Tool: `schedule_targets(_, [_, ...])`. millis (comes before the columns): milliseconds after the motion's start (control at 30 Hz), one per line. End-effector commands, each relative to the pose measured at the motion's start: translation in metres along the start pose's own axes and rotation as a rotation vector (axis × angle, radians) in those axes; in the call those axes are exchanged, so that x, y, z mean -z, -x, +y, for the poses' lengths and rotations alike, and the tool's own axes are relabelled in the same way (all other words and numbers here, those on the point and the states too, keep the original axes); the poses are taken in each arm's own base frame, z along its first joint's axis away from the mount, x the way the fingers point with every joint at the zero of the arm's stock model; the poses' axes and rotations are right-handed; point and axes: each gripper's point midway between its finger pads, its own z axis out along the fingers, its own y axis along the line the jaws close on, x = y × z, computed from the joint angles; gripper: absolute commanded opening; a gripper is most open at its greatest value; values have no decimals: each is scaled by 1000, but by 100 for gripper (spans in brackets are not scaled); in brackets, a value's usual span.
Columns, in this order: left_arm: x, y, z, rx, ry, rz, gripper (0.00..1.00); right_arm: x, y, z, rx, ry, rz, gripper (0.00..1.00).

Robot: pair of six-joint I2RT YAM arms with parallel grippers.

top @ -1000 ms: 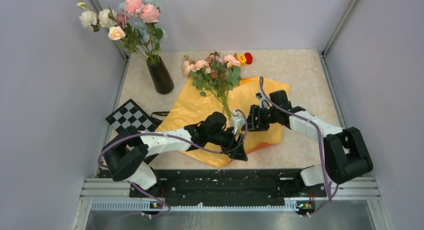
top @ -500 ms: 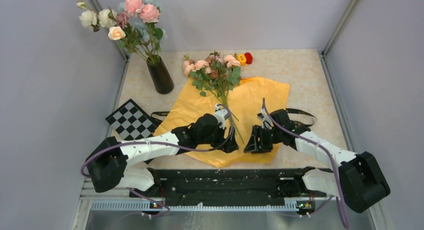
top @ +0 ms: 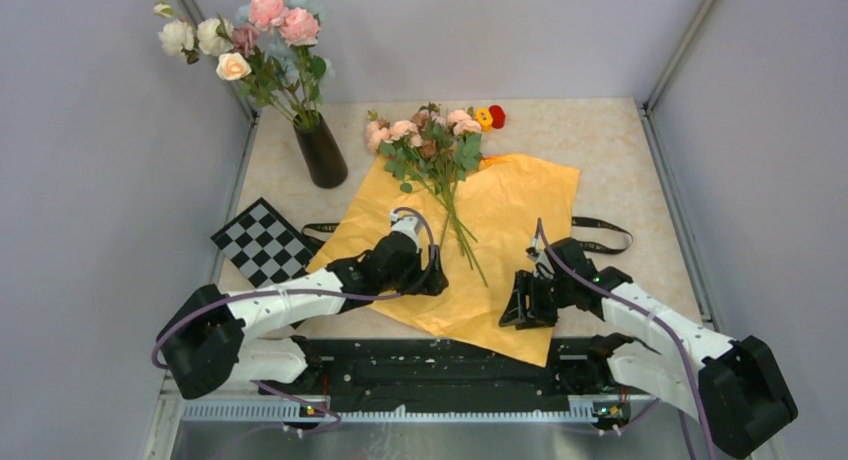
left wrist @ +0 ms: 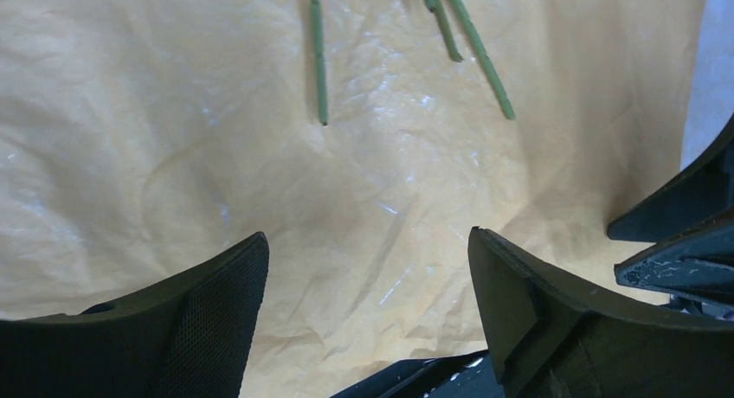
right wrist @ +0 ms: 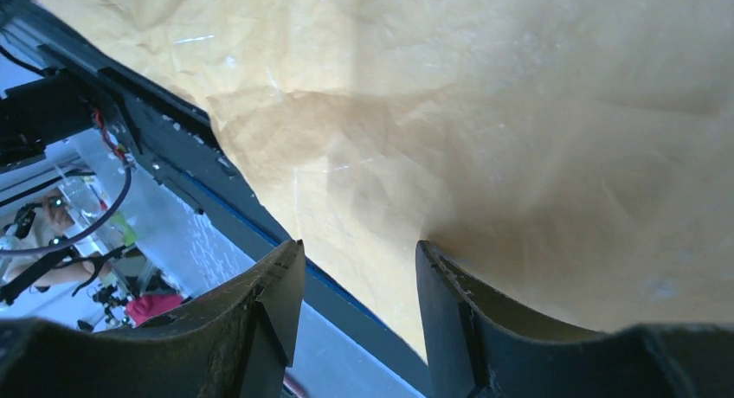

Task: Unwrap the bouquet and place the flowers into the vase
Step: Unfold the wrapping paper at the center of the board.

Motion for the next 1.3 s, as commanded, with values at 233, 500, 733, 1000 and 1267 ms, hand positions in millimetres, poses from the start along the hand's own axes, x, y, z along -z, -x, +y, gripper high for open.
schedule_targets(233, [12, -6, 53, 226, 77, -60, 89, -2, -9, -37, -132, -199, -15, 52])
schedule_targets(500, [18, -28, 75, 321, 116, -57, 89, 2, -1, -47, -127, -267, -62, 53])
schedule_targets(733, [30, -12, 67, 302, 97, -93, 91, 18, 34, -15, -15, -220, -144, 54])
schedule_targets(1000, [32, 0, 60, 270, 98, -91, 92, 11, 40, -6, -1, -152, -164, 49])
schedule_targets(1267, [27, -11, 69, 283, 129, -57, 93, 3, 33, -30, -26, -222, -163, 48])
